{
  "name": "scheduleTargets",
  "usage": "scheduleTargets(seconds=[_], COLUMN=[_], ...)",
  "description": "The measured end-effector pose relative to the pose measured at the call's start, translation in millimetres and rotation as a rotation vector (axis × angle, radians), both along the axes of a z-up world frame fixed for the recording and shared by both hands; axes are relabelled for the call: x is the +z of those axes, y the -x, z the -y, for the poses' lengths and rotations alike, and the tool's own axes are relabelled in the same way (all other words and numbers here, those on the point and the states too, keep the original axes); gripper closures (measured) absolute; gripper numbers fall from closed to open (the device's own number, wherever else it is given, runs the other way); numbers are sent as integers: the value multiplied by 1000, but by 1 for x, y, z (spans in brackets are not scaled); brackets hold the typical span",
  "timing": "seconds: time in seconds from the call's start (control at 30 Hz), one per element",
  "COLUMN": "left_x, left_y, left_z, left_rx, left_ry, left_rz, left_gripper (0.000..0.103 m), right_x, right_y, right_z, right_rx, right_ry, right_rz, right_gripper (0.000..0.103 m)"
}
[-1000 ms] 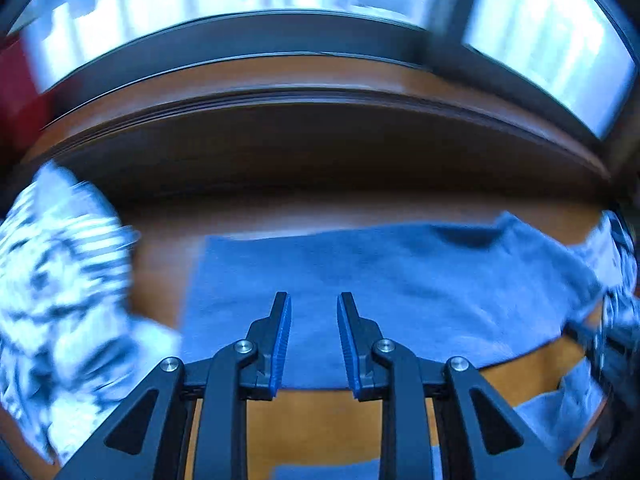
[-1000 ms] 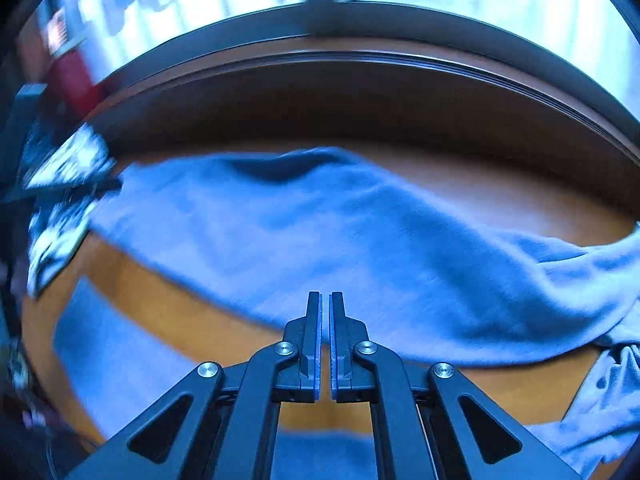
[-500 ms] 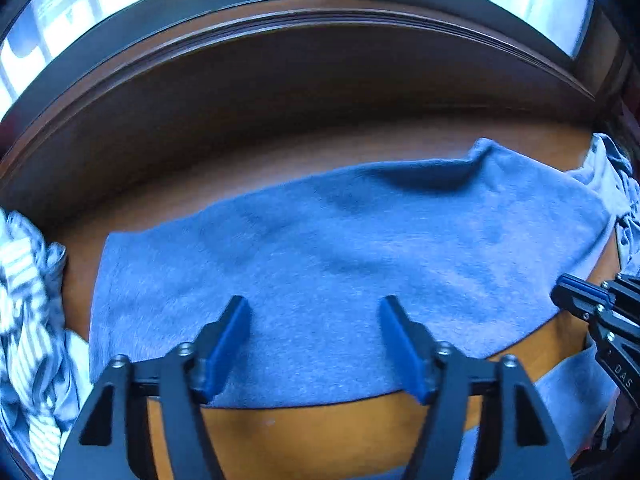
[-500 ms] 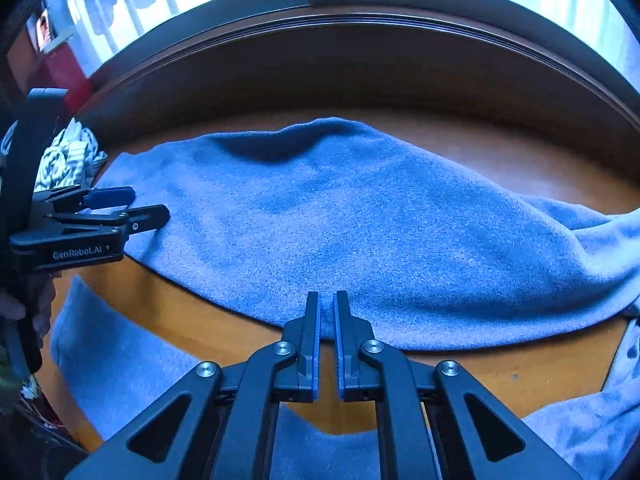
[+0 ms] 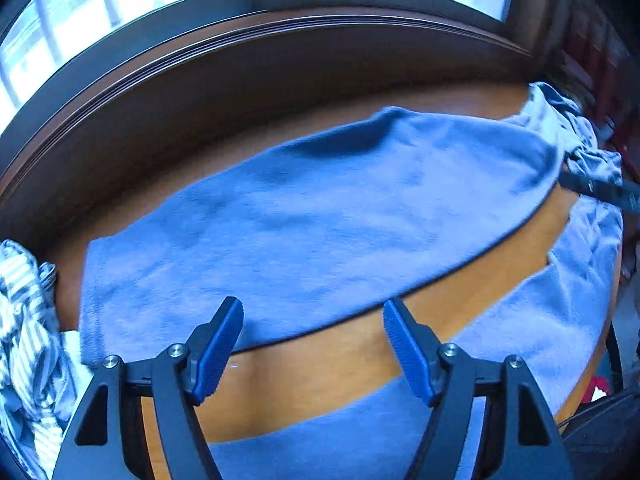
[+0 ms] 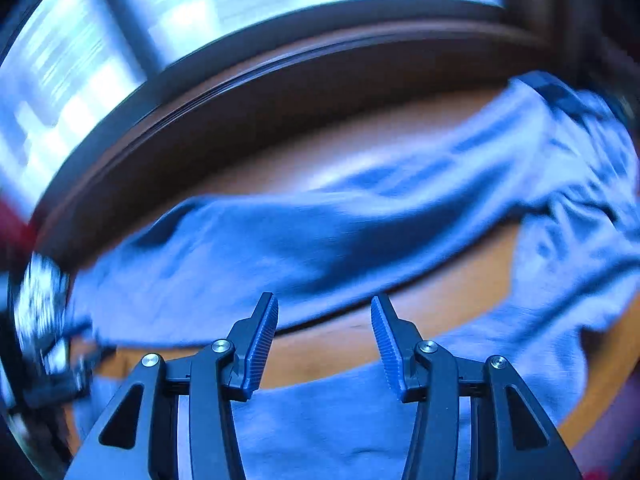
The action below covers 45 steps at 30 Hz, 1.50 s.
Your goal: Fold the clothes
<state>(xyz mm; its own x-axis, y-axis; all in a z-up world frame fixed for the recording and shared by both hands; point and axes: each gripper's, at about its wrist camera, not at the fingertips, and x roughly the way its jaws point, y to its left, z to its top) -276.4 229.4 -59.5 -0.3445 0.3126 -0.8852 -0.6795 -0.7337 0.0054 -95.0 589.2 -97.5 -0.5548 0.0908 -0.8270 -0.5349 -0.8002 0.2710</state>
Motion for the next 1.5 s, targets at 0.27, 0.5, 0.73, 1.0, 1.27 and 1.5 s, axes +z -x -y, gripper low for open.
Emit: scheduleTargets(seconds=[0.27,0.5,0.73,1.0,1.27,1.5], left_x=[1,5,7,-1,8,35], left_y=[-5,-4,-43,-68,-65,-39], left_z=[-28,-51,-75,-106,-122,-141], left_rx=[-79,-134,-184,-255,-210,-144], left_ry=[-12,-27,-20,-29,29,24], left_rz=[4,-10,-39,-54,-186,-236], left_gripper=[32,32,32,32,98,98], right_x=[-21,-27,-22,10,35,52], right_y=[10,24,19,20,23,35], right_z=[-46,-49,-51,-50,-60,-72], right_rx=[-132,-109,-80,-29,30,86], right_ry=[110,178,217,213,161,108], right_rz=[4,-47,-136,-253,-305,-333], right_gripper=[54,80,99,99,99,99])
